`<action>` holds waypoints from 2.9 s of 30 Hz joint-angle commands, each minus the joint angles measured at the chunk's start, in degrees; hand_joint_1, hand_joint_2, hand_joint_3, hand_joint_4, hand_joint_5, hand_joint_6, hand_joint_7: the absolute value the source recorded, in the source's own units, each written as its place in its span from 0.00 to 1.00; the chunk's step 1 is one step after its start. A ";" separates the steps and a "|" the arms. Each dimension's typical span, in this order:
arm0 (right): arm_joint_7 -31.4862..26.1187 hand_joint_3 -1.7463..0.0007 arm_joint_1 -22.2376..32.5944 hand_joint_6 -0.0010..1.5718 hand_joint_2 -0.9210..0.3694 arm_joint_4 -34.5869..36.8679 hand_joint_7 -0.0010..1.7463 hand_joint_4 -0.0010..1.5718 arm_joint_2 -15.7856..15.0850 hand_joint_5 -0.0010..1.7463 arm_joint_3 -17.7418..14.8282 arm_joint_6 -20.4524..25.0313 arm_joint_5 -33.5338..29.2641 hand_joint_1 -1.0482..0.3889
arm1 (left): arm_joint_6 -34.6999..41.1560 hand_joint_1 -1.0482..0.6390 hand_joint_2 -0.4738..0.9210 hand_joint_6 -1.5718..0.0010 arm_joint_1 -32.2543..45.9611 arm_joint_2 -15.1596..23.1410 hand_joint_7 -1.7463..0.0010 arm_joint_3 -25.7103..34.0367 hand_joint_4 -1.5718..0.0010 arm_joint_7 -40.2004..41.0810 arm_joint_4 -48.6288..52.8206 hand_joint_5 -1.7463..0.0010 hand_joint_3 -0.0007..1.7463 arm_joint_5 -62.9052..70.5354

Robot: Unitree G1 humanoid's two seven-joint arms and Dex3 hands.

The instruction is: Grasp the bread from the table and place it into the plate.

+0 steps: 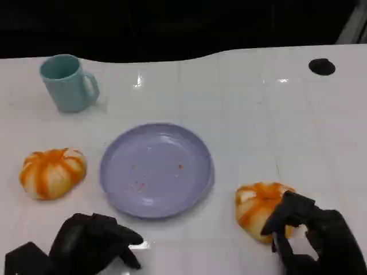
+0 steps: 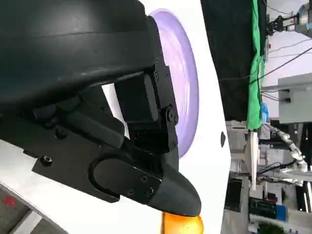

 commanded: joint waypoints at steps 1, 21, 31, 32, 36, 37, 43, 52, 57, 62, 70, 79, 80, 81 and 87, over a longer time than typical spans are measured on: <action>0.32 0.28 -1.01 0.51 0.39 1.73 0.83 0.54 -0.53 1.00 -0.93 -1.44 1.68 0.57 | -0.43 0.00 1.00 0.00 -0.43 1.08 0.87 0.46 0.11 0.46 1.34 0.52 0.00 0.30; 0.08 0.30 -1.95 0.52 0.37 2.49 0.83 0.54 -0.48 1.00 -1.11 -2.40 1.45 0.57 | -0.28 0.00 1.00 0.00 -1.16 1.11 0.86 0.92 0.11 0.03 1.71 0.52 0.00 0.05; 0.09 0.29 -0.70 0.51 0.37 -0.61 0.83 0.54 -0.69 1.00 -0.83 -1.94 1.35 0.57 | -0.05 0.00 1.00 0.00 -0.62 0.96 0.87 0.93 0.11 -0.56 0.57 0.52 0.01 -0.48; -0.36 0.29 -0.70 0.51 0.37 -0.86 0.83 0.54 -0.71 1.00 -1.05 -2.91 0.64 0.57 | -0.12 0.00 1.00 0.00 -0.59 0.95 0.87 0.92 0.11 -0.53 0.51 0.52 0.01 -0.44; -2.29 0.27 -0.69 0.53 0.39 -2.34 0.81 0.55 -0.78 0.97 -2.07 -5.54 -1.59 0.58 | 0.22 0.00 1.00 0.00 -0.37 0.83 0.87 0.87 0.12 -0.22 0.02 0.52 0.01 -0.38; -2.57 0.30 -0.75 0.54 0.38 -2.50 0.76 0.55 -0.80 0.94 -2.20 -5.88 -1.85 0.58 | 0.31 0.00 1.00 0.00 -0.35 0.80 0.87 0.86 0.12 -0.19 -0.05 0.52 0.01 -0.41; -7.38 0.75 1.24 0.50 0.07 -12.31 0.44 0.43 -3.18 0.72 -5.02 -0.28 -13.76 0.48 | 0.53 0.00 1.00 0.00 -0.19 0.67 0.88 0.68 0.11 -0.12 -0.54 0.52 0.01 -0.30; -5.94 0.88 3.99 0.24 0.00 -29.96 0.18 0.16 -11.28 0.36 -5.14 13.53 -24.07 0.35 | 0.81 0.00 1.00 0.00 -0.04 0.58 0.87 0.77 0.11 -0.11 -1.02 0.52 0.01 -0.54; -2.43 0.90 4.78 0.21 0.00 -38.12 0.09 0.09 -15.97 0.28 -4.86 20.92 -25.67 0.32 | 1.13 0.00 1.00 0.00 0.05 0.47 0.88 0.75 0.11 -0.20 -1.40 0.52 0.01 -0.67; 2.79 0.90 5.10 0.14 0.00 -45.22 0.03 0.01 -20.37 0.20 -3.87 28.63 -27.01 0.30 | 1.66 0.00 1.00 0.00 0.26 0.33 0.87 0.63 0.11 0.17 -2.06 0.52 0.00 -0.46; 3.86 0.92 2.54 0.11 0.00 -47.84 0.01 0.00 -23.67 0.11 -0.02 33.69 -36.77 0.27 | 1.56 0.00 1.00 0.00 0.45 0.37 0.88 0.67 0.11 0.30 -2.23 0.52 0.00 -0.36; 3.00 0.97 -1.68 0.14 0.00 -44.85 0.01 0.02 -24.11 0.11 6.16 38.51 -46.95 0.28 | 1.42 0.00 1.00 0.00 0.82 0.21 0.88 0.47 0.11 0.33 -2.76 0.52 0.01 -0.25; 2.46 0.97 -2.33 0.14 0.00 -43.70 0.01 0.02 -24.06 0.12 6.92 38.63 -47.72 0.28 | 1.57 0.00 1.00 0.00 0.88 0.16 0.88 0.44 0.11 0.40 -2.91 0.52 0.01 -0.26; 1.89 0.97 -2.82 0.13 0.00 -42.76 0.01 0.02 -24.07 0.12 7.50 38.66 -48.26 0.28 | 1.71 0.00 1.00 0.00 0.94 0.11 0.88 0.42 0.11 0.42 -3.04 0.52 0.00 -0.30; -2.93 0.95 -6.21 0.14 0.00 -35.05 0.01 0.04 -24.17 0.13 10.82 38.64 -51.21 0.27 | 1.78 0.00 0.99 0.00 1.19 -0.08 0.88 0.35 0.11 0.52 -3.56 0.52 0.00 -0.37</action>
